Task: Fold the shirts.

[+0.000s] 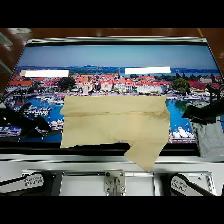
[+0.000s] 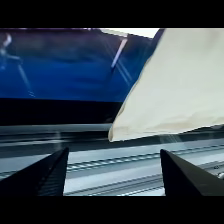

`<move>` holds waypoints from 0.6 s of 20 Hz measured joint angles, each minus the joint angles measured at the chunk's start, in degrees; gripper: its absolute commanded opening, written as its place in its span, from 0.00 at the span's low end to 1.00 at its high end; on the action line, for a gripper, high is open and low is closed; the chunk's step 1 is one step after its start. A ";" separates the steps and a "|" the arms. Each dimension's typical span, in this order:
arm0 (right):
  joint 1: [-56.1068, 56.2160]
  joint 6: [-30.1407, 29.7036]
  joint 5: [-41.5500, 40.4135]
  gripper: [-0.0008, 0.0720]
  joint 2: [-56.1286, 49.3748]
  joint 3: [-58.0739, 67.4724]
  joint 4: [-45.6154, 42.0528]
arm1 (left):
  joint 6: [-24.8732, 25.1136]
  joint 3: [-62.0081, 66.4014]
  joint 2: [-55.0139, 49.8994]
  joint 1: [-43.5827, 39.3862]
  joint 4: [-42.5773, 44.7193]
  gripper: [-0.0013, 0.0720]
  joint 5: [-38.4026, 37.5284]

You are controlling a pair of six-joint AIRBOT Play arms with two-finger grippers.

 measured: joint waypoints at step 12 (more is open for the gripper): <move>-2.36 -1.90 2.10 0.78 0.92 -1.09 8.07 | 5.38 -18.69 -0.72 -2.67 -9.49 0.72 11.61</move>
